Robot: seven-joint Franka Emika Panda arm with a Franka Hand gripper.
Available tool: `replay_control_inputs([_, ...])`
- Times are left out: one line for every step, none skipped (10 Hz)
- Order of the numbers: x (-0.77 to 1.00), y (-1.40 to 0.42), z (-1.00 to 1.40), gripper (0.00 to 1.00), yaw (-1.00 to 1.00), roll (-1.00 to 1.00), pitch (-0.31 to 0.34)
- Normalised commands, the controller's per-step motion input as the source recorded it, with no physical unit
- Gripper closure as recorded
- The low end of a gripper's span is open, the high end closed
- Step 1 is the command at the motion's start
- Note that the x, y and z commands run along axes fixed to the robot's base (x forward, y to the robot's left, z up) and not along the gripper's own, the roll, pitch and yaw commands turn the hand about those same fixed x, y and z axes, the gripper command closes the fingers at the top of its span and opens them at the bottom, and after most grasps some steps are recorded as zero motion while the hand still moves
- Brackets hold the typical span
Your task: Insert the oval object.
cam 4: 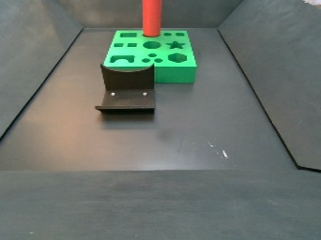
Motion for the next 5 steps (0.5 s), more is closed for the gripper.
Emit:
replay_control_inputs([0.11, 0.00, -0.27, 1.00, 0.00, 0.08, 0.001])
replay_control_inputs([0.31, 0.00, -0.29, 1.00, 0.00, 0.13, 0.064])
replay_control_inputs([0.29, 0.00, -0.24, 1.00, 0.00, 0.20, 0.096])
replay_control_inputs([0.26, 0.00, -0.22, 1.00, 0.00, 0.20, 0.099])
replay_control_inputs([0.21, 0.00, -0.25, 1.00, 0.00, 0.17, 0.076])
